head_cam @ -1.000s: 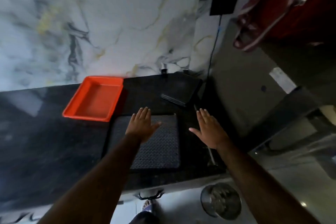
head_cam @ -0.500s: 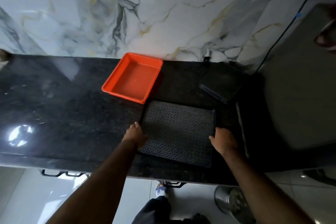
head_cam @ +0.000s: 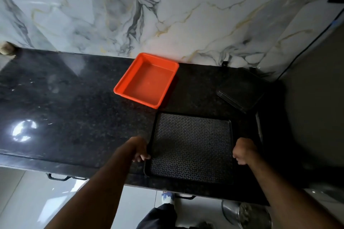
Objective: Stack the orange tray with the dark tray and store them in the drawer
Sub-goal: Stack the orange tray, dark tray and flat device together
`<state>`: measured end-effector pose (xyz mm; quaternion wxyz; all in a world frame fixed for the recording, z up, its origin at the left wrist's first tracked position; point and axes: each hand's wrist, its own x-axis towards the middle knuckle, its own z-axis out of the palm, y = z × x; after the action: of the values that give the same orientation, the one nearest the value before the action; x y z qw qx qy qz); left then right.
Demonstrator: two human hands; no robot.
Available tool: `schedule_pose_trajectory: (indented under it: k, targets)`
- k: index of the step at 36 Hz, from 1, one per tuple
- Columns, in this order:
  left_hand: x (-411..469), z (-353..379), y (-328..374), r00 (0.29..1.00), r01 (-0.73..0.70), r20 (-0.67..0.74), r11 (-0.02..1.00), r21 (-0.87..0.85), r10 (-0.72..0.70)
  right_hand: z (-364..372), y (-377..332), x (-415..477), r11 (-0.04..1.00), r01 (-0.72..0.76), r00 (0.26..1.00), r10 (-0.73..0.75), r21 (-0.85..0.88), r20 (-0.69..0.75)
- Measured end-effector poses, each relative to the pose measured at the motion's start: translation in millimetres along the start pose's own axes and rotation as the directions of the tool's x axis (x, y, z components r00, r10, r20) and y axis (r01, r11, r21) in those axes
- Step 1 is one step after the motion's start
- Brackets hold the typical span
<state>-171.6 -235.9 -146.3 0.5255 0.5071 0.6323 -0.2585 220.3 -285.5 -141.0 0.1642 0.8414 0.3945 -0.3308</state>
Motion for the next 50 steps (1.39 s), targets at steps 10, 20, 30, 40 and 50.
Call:
schedule_pose_trajectory:
  k: [10, 20, 30, 40, 50]
  targets:
    - [22.3, -82.4, 4.8, 0.79, -0.275, -0.608, 0.844, -0.461, -0.074, -57.2, -151.7, 8.8, 0.918, 0.396, 0.913, -0.395, -0.009, -0.101]
    - [77.0, -117.1, 36.7, 0.839, -0.428, -0.491, 0.271, -0.862, -0.236, -23.1, -314.7, 33.3, 0.673, 0.401, 0.904, -0.401, 0.621, -0.15]
    - [76.9, -123.7, 43.3, 0.775, -0.521, -0.563, 0.215, -0.826, -0.287, -19.1, -319.4, 47.7, 0.487, 0.299, 0.939, -0.304, 0.82, -0.162]
    - [36.2, -106.6, 47.1, 0.685, -0.548, -0.702, 0.497, -0.672, -0.195, -78.9, -233.7, 47.5, 0.364, 0.32, 0.936, 0.019, 0.875, -0.351]
    - [-10.6, -59.6, 57.9, 0.69, -0.558, -0.72, 0.689, -0.462, 0.076, -102.7, -115.2, 2.9, 0.804, 0.479, 0.765, -0.186, 0.352, -0.617]
